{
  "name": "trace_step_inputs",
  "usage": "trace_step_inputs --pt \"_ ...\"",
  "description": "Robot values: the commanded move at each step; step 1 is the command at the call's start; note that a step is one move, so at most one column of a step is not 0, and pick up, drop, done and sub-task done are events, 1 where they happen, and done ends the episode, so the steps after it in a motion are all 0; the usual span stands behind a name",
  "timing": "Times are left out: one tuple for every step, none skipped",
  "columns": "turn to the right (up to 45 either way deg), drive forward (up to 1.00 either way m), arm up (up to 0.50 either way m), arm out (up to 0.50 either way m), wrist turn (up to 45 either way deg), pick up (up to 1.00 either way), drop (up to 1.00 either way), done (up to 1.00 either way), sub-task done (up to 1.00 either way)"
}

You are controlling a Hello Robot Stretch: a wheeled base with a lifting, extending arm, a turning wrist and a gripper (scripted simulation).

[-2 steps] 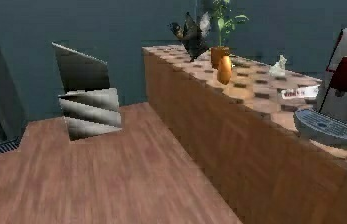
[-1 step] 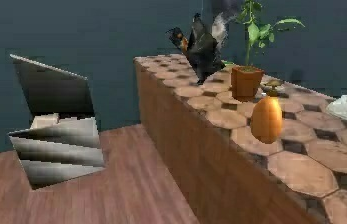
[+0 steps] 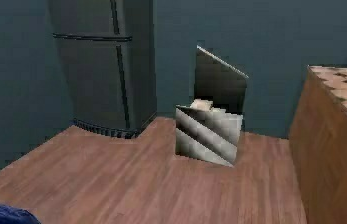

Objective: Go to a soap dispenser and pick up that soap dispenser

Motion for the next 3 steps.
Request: trace_step_inputs --pt "-18.0 0.0 0.0 0.0 0.0 0.0 0.0 0.0 0.0" --pt "0.0 0.0 0.5 0.0 0.0 0.0 0.0 0.0 0.0" --pt "0.0 0.0 0.38 0.0 0.0 0.0 0.0 0.0 0.0"
